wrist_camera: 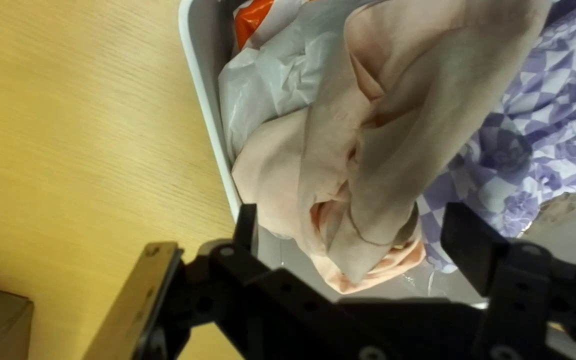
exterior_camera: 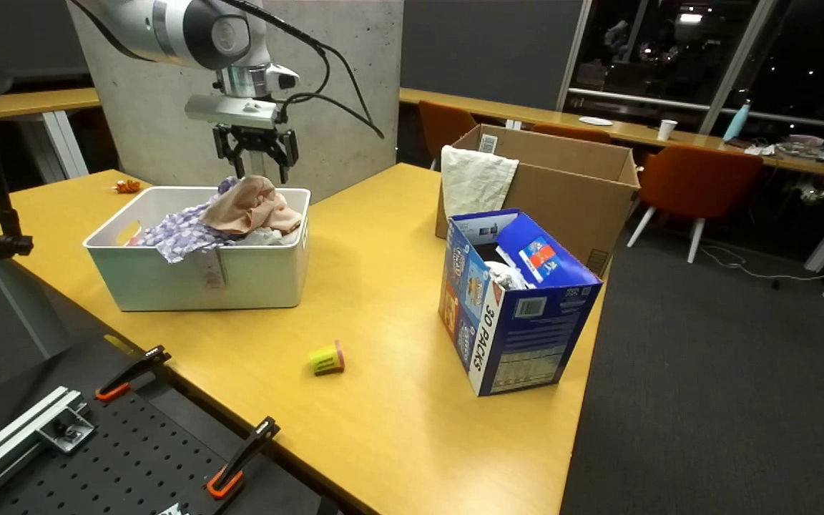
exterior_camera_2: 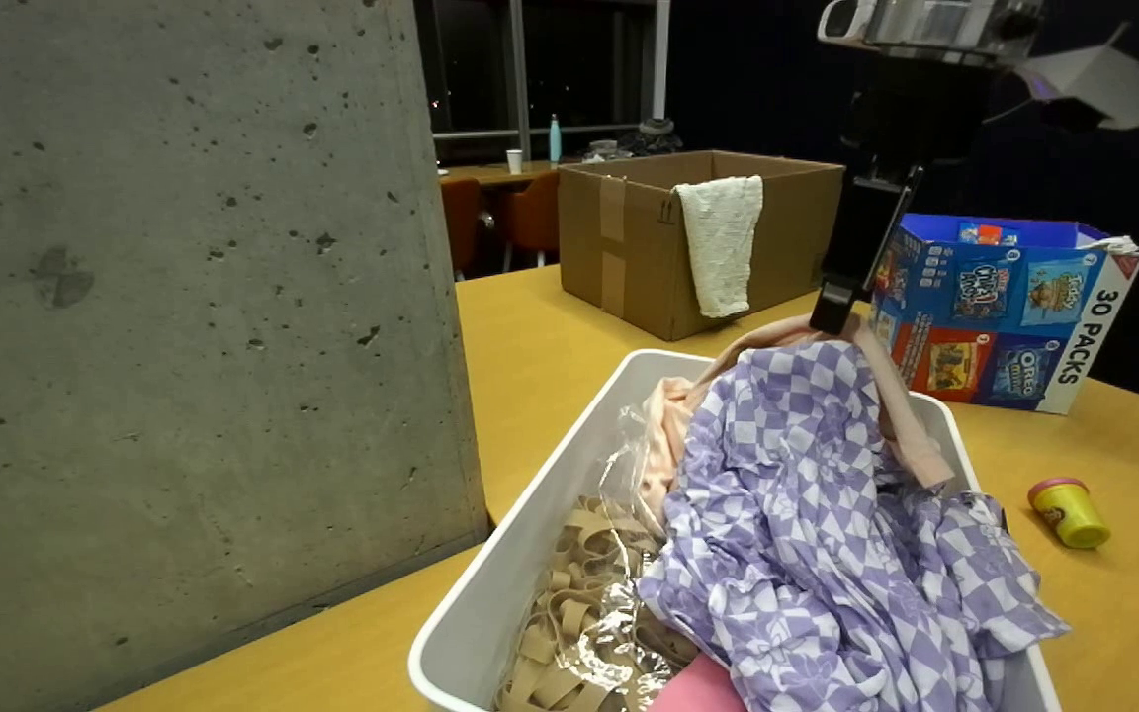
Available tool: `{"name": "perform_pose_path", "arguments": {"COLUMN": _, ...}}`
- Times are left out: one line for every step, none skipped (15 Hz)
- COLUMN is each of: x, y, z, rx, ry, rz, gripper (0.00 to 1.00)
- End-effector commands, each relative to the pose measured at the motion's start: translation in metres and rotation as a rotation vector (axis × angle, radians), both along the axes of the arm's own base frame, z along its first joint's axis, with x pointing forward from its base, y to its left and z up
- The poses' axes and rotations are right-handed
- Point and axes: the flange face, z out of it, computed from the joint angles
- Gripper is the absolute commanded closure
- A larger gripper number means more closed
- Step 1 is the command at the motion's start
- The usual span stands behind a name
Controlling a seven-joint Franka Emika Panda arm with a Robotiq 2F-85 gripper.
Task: Put the shirt over the spice cup, then put them both in the box
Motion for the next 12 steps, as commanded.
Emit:
{"name": "perform_pose_path", "arguments": {"x": 0.009, "y": 0.002, "z": 0.004, "rx": 0.005, "ry": 0.019, "rz": 0.021, "gripper": 0.38}}
{"name": "perform_pose_path", "arguments": {"x": 0.012, "y": 0.000, "z": 0.003, "rx": 0.008, "ry": 0.021, "rz": 0.023, "gripper": 0.47}}
{"name": "perform_pose_path", "arguments": {"x": 0.014, "y": -0.001, "z": 0.002, "rx": 0.013, "ry": 0.023, "rz": 0.027, "gripper": 0.55}}
{"name": "perform_pose_path", "arguments": {"x": 0.016, "y": -0.003, "z": 0.002, "rx": 0.016, "ry": 0.024, "rz": 0.030, "gripper": 0.63}}
{"name": "perform_pose_path", "arguments": {"x": 0.019, "y": -0.005, "z": 0.001, "rx": 0.021, "ry": 0.027, "rz": 0.038, "gripper": 0.70}}
{"name": "perform_pose_path", "arguments": {"x": 0.021, "y": -0.007, "z": 0.000, "rx": 0.025, "ry": 0.029, "rz": 0.044, "gripper": 0.77}}
{"name": "perform_pose_path", "arguments": {"x": 0.025, "y": -0.009, "z": -0.002, "rx": 0.030, "ry": 0.038, "rz": 0.053, "gripper": 0.85}}
{"name": "perform_pose_path", "arguments": {"x": 0.028, "y": -0.011, "z": -0.004, "rx": 0.033, "ry": 0.046, "rz": 0.062, "gripper": 0.92}}
{"name": "perform_pose_path", "arguments": {"x": 0.032, "y": -0.013, "z": -0.007, "rx": 0.039, "ry": 0.055, "rz": 0.072, "gripper": 1.00}}
{"name": "perform_pose_path", "arguments": {"x": 0.036, "y": -0.015, "z": -0.010, "rx": 0.048, "ry": 0.065, "rz": 0.079, "gripper": 1.00}}
{"name": "perform_pose_path", "arguments": {"x": 0.037, "y": -0.016, "z": -0.012, "rx": 0.053, "ry": 0.075, "rz": 0.090, "gripper": 1.00}}
{"name": "perform_pose_path", "arguments": {"x": 0.037, "y": -0.017, "z": -0.010, "rx": 0.055, "ry": 0.079, "rz": 0.094, "gripper": 1.00}}
